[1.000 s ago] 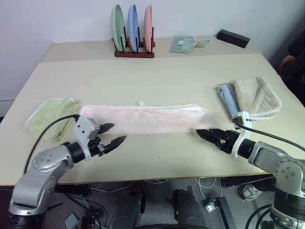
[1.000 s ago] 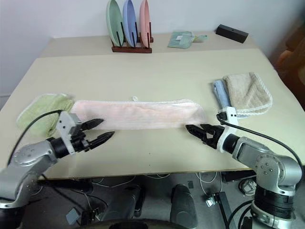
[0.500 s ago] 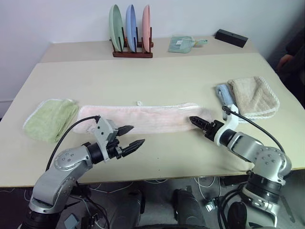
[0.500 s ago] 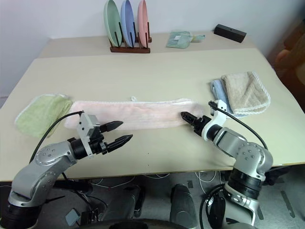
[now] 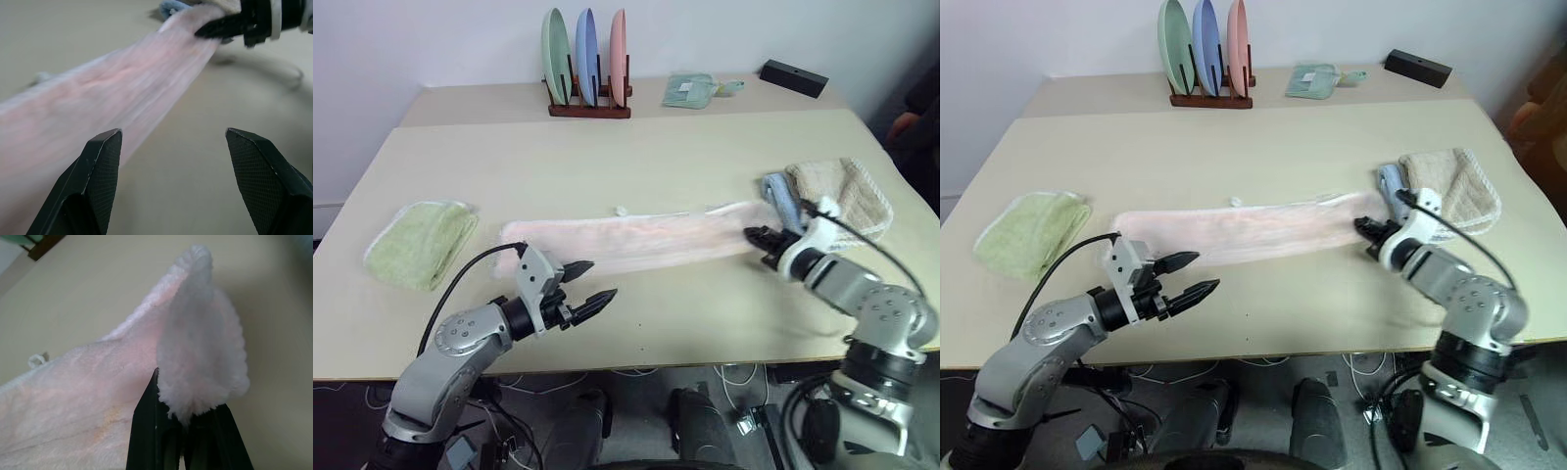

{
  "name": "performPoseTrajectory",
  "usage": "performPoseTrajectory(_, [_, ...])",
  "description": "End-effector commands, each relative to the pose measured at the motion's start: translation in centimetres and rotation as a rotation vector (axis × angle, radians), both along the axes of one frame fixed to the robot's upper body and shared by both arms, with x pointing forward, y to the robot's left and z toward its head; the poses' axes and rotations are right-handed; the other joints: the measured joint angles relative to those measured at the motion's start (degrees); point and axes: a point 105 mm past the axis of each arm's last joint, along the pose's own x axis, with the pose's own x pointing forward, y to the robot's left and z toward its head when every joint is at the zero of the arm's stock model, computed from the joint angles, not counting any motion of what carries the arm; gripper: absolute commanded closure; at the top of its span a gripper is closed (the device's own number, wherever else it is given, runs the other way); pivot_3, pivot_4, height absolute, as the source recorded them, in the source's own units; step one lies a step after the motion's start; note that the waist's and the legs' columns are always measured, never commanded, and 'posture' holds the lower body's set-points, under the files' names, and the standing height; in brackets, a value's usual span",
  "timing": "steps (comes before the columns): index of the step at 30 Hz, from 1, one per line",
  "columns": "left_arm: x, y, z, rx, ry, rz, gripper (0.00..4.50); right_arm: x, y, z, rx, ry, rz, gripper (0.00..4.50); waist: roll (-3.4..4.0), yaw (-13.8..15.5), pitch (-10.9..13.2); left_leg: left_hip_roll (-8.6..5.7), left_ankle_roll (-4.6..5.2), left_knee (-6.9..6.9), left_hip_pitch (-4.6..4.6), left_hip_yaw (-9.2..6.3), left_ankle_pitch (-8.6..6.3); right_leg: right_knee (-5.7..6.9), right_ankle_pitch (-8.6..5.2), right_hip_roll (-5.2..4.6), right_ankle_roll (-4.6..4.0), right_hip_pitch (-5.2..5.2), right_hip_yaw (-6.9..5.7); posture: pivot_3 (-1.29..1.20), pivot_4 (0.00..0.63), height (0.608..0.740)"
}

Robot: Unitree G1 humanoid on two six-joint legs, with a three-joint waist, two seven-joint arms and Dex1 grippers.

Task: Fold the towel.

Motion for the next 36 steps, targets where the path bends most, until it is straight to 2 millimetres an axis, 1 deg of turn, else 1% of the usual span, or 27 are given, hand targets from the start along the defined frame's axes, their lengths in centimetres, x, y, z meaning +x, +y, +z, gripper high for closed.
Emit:
performPoseTrajectory(1, [0.2,-0.3,0.6,-0.001,-0.038,-0.026,1.07,-0.6,-0.7,3.8,-0.185,-0.151,0.073,4.45,0.01,-0.01,0.00,0.02,0.00,0.00,0.00,0.01,0.00,-0.01,0.00,0.02,0.00,0.01,0.00,0.00,0.150,0.740])
performPoseTrajectory(2, [0.3,-0.3,0.5,0.000,-0.037,-0.029,1.07,-0.7,-0.3,4.5,-0.262,-0.180,0.116,4.45,0.02,-0.04,0.01,0.03,0.00,0.01,0.00,0.08,0.00,-0.04,0.00,0.04,0.00,0.02,0.00,0.00,0.150,0.740])
performPoseTrajectory(3, [0.5,-0.3,0.5,0.001,-0.037,-0.033,1.07,-0.8,0.5,5.2,-0.339,-0.219,0.175,4.45,0.01,-0.19,0.01,0.04,0.01,-0.01,0.00,0.15,0.00,-0.07,0.00,0.04,0.01,0.02,-0.01,0.00,0.150,0.740])
performPoseTrajectory(5, [0.6,-0.5,0.5,-0.001,-0.041,-0.043,1.07,-1.1,2.9,6.3,-0.470,-0.304,0.311,4.45,0.02,-0.70,0.01,0.14,0.01,-0.03,0.00,0.24,-0.01,-0.15,0.01,0.15,0.00,0.03,-0.01,0.00,0.150,0.740])
performPoseTrajectory(6, [0.7,-0.5,0.6,-0.001,-0.042,-0.045,1.07,-1.2,3.6,6.4,-0.500,-0.326,0.351,4.45,-0.01,-0.91,0.01,0.21,0.01,-0.05,0.01,0.25,-0.01,-0.18,0.03,0.20,-0.02,0.03,-0.01,0.00,0.150,0.740])
performPoseTrajectory(7, [0.8,-0.6,0.6,-0.003,-0.043,-0.047,1.07,-1.6,5.5,6.3,-0.563,-0.358,0.451,4.45,-0.01,-1.07,0.01,0.29,0.01,-0.06,0.00,0.23,-0.01,-0.23,0.04,0.28,-0.04,0.06,-0.02,0.00,0.150,0.740])
performPoseTrajectory(8, [0.8,-0.6,0.6,-0.004,-0.044,-0.048,1.07,-2.0,6.7,6.1,-0.604,-0.378,0.520,4.45,0.00,-1.24,0.01,0.35,0.01,-0.06,-0.01,0.22,-0.01,-0.30,0.07,0.34,-0.09,0.08,-0.03,0.00,0.150,0.740])
performPoseTrajectory(9, [0.8,-0.7,0.6,-0.006,-0.044,-0.049,1.07,-2.4,8.3,5.5,-0.661,-0.390,0.603,4.45,-0.01,-1.31,0.01,0.36,0.02,-0.08,-0.01,0.23,-0.01,-0.33,0.08,0.34,-0.09,0.08,-0.02,0.00,0.150,0.740])
performPoseTrajectory(10, [0.8,-0.8,0.6,-0.007,-0.045,-0.050,1.07,-2.6,9.2,5.0,-0.698,-0.396,0.657,4.45,-0.01,-1.33,0.01,0.39,0.02,-0.07,-0.02,0.22,-0.02,-0.37,0.08,0.36,-0.10,0.08,-0.02,0.00,0.150,0.740])
performPoseTrajectory(11, [0.8,-0.9,0.6,-0.008,-0.045,-0.052,1.07,-2.6,10.4,3.9,-0.752,-0.384,0.718,4.45,-0.02,-1.27,0.02,0.40,0.02,-0.07,-0.02,0.22,-0.02,-0.39,0.09,0.37,-0.10,0.08,-0.02,0.00,0.150,0.740])
performPoseTrajectory(14, [0.7,-1.1,0.6,-0.011,-0.045,-0.050,1.07,-2.5,12.7,1.3,-0.834,-0.362,0.819,4.45,-0.03,-1.22,0.02,0.40,0.02,-0.06,-0.04,0.17,-0.02,-0.47,0.12,0.37,-0.15,0.08,-0.02,0.00,0.150,0.740])
performPoseTrajectory(16, [0.6,-1.1,0.5,-0.013,-0.046,-0.042,1.07,-1.8,13.9,0.0,-0.859,-0.353,0.833,4.45,-0.05,-1.18,0.02,0.40,0.01,-0.05,-0.05,0.09,-0.02,-0.49,0.13,0.37,-0.18,0.08,-0.02,0.00,0.150,0.740])
performPoseTrajectory(19, [0.4,-1.0,0.5,-0.015,-0.045,-0.025,1.07,-1.5,14.8,-0.8,-0.858,-0.349,0.843,4.45,-0.05,-0.94,0.02,0.39,0.01,-0.05,-0.06,0.04,-0.01,-0.51,0.15,0.37,-0.21,0.08,-0.01,0.00,0.150,0.740])
performPoseTrajectory(21, [0.2,-0.9,0.5,-0.014,-0.042,-0.015,1.07,-1.4,15.1,-1.3,-0.871,-0.347,0.854,4.45,-0.05,-0.98,0.02,0.38,0.00,-0.06,-0.07,0.02,-0.01,-0.56,0.16,0.37,-0.21,0.08,-0.01,0.00,0.150,0.740])
performPoseTrajectory(24, [0.1,-1.0,0.4,-0.012,-0.041,-0.012,1.07,-1.2,15.1,-1.4,-0.868,-0.348,0.853,4.45,-0.05,-0.95,0.02,0.38,0.00,-0.07,-0.07,0.01,-0.01,-0.57,0.16,0.38,-0.21,0.08,0.00,0.00,0.150,0.740])
performPoseTrajectory(25, [0.0,-1.0,0.4,-0.013,-0.040,-0.010,1.07,-1.2,15.2,-1.3,-0.847,-0.347,0.854,4.20,-0.05,-0.98,0.02,0.39,0.00,-0.06,-0.07,0.01,-0.01,-0.57,0.18,0.40,-0.23,0.08,-0.01,0.00,0.150,0.740])
performPoseTrajectory(27, [0.1,-1.0,0.4,-0.017,-0.039,-0.004,1.07,-1.9,15.5,-0.5,-0.790,-0.380,0.884,3.53,-0.04,-1.04,0.02,0.41,0.00,-0.06,-0.07,0.01,-0.01,-0.57,0.19,0.42,-0.25,0.08,0.00,0.00,0.150,0.740])
performPoseTrajectory(29, [0.1,-0.9,0.4,-0.020,-0.038,0.001,1.07,-2.9,15.6,0.7,-0.744,-0.442,0.930,2.58,-0.04,-0.97,0.02,0.42,0.00,-0.07,-0.07,0.01,-0.01,-0.58,0.19,0.42,-0.25,0.08,-0.01,0.00,0.150,0.740])
performPoseTrajectory(30, [0.1,-0.8,0.4,-0.020,-0.037,0.004,1.07,-3.4,15.5,1.4,-0.721,-0.471,0.943,2.17,-0.05,-0.91,0.02,0.42,0.00,-0.07,-0.07,0.01,-0.02,-0.58,0.19,0.42,-0.24,0.08,-0.01,0.00,0.150,0.740])
performPoseTrajectory(31, [0.1,-0.7,0.4,-0.020,-0.036,0.006,1.07,-3.8,15.1,2.0,-0.703,-0.493,0.950,1.57,-0.05,-0.81,0.02,0.42,0.00,-0.08,-0.07,0.01,-0.02,-0.60,0.19,0.42,-0.24,0.08,-0.01,0.00,0.150,0.740])
performPoseTrajectory(32, [0.2,-0.7,0.4,-0.020,-0.034,0.007,1.07,-4.1,14.7,2.5,-0.691,-0.512,0.949,1.15,-0.05,-0.69,0.02,0.41,0.00,-0.08,-0.07,0.00,-0.02,-0.60,0.19,0.42,-0.24,0.08,-0.01,0.00,0.150,0.740])
performPoseTrajectory(35, [0.2,-0.5,0.3,-0.019,-0.032,0.009,1.07,-4.4,13.5,3.7,-0.621,-0.538,0.919,1.15,-0.05,-0.24,0.02,0.42,0.00,-0.07,-0.06,0.03,-0.02,-0.61,0.20,0.43,-0.24,0.09,-0.01,0.00,0.150,0.740])
performPoseTrajectory(36, [0.3,-0.4,0.3,-0.019,-0.031,0.010,1.07,-4.2,12.9,4.3,-0.574,-0.541,0.888,1.15,-0.05,-0.15,0.02,0.44,0.00,-0.06,-0.06,0.04,-0.02,-0.61,0.21,0.44,-0.27,0.09,-0.01,0.00,0.150,0.740])
